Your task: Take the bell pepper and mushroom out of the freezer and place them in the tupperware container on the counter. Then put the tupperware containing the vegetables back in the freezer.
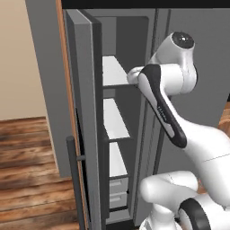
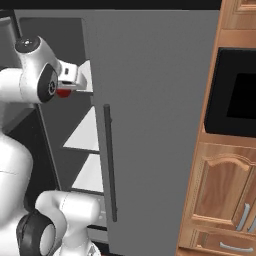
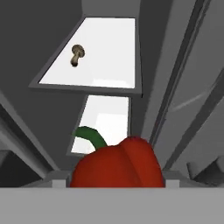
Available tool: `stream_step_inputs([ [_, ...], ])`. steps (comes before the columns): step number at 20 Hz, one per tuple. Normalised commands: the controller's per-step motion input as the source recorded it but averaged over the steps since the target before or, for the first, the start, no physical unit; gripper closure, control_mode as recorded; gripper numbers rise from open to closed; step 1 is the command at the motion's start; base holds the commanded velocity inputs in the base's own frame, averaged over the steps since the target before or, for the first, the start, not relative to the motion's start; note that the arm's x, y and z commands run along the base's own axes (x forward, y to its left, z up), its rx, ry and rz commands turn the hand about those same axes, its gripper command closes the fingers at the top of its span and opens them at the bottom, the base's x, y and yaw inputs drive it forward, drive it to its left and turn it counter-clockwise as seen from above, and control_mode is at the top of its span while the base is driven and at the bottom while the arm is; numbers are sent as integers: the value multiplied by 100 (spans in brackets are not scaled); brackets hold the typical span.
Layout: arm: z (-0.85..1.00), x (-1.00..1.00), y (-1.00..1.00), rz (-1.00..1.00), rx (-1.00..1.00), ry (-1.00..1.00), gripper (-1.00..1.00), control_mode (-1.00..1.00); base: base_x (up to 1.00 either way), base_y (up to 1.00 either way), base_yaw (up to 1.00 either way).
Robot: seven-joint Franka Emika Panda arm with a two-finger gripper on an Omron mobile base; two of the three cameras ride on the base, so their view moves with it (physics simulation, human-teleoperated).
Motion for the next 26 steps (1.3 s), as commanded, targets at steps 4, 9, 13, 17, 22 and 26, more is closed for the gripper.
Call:
stream_step_inputs([
  [4, -4, -100, -44, -5, -1, -4, 100, -100, 0, 0, 0],
  [9, 4, -92, -36, -1, 2, -3, 100, -100, 0, 0, 0],
  [13, 2, -87, -30, 0, 1, 0, 100, -100, 0, 0, 0],
  [17, 0, -22, -6, 0, 0, 0, 100, -100, 0, 0, 0],
  [22, 0, 0, 0, 0, 0, 0, 100, -100, 0, 0, 0],
  [26, 0, 0, 0, 0, 0, 0, 100, -100, 0, 0, 0],
])
